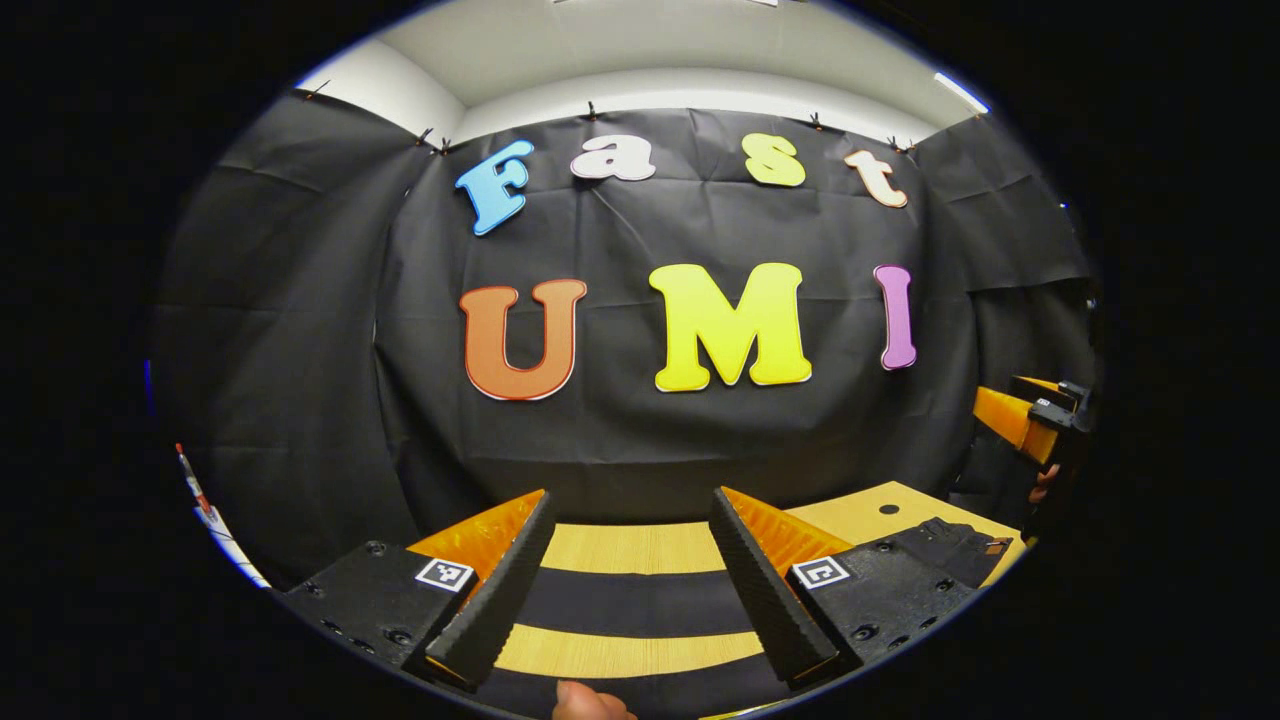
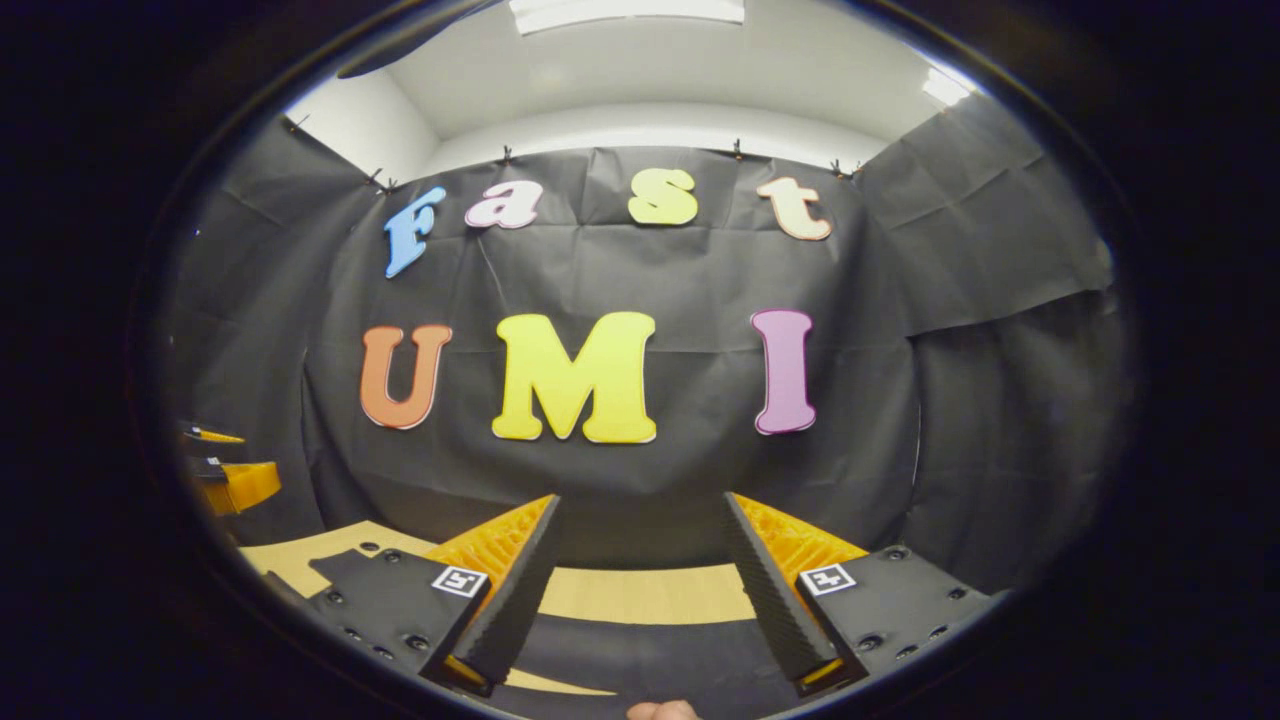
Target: Grasp the waist and the cuffs of the jeans and fold them to make the two legs overlap; first hold the waist and fold one-third of the jeans toward the cuffs, then hold the cuffs and fold the remaining one-third in the same direction to finish folding.
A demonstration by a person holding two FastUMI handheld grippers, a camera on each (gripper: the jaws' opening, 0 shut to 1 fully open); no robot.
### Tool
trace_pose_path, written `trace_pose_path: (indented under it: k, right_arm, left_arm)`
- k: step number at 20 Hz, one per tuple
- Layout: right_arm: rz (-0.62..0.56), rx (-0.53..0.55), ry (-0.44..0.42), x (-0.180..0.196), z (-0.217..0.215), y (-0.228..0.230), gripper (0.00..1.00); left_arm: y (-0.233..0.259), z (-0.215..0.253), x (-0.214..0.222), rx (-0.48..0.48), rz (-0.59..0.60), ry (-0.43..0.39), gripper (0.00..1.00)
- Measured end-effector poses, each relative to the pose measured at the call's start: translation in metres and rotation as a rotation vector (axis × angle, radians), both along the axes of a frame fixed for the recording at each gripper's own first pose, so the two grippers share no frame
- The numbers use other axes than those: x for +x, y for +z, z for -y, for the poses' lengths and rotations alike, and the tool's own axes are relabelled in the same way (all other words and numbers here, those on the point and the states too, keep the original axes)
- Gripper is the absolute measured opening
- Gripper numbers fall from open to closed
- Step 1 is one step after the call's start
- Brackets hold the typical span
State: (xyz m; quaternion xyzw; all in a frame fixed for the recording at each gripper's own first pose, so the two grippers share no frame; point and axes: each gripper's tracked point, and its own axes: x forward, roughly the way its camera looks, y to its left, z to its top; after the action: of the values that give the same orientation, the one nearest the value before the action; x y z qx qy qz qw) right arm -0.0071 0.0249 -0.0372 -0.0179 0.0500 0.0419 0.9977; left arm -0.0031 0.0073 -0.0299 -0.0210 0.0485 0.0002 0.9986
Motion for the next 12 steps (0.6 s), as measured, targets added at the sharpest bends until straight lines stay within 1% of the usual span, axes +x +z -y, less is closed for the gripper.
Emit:
trace_pose_path:
  k: [1,2,5,6,8,10,12]
  right_arm:
    - [-0.01,0.001,0.005,-0.002,-0.001,-0.005,0.97]
    - [-0.023,0.0,0.012,-0.003,-0.004,-0.009,0.95]
    - [-0.053,-0.017,0.039,-0.008,-0.013,-0.022,0.95]
    - [-0.054,-0.018,0.045,-0.008,-0.015,-0.022,0.99]
    - [-0.05,-0.015,0.051,-0.008,-0.016,-0.021,0.95]
    - [-0.05,-0.014,0.053,-0.007,-0.016,-0.022,0.99]
    - [-0.049,-0.011,0.055,-0.005,-0.015,-0.022,0.99]
  left_arm:
    - [-0.004,0.0,-0.001,-0.007,-0.011,0.0,0.99]
    - [-0.009,0.001,-0.001,-0.015,-0.025,-0.003,0.99]
    - [-0.017,0.005,-0.002,-0.026,-0.053,-0.006,1.0]
    - [-0.019,0.005,-0.003,-0.026,-0.057,-0.005,1.0]
    - [-0.022,0.006,-0.001,-0.023,-0.06,-0.007,1.0]
    - [-0.023,0.005,-0.002,-0.015,-0.058,-0.008,1.0]
    - [-0.023,0.004,-0.001,-0.011,-0.053,-0.005,1.0]
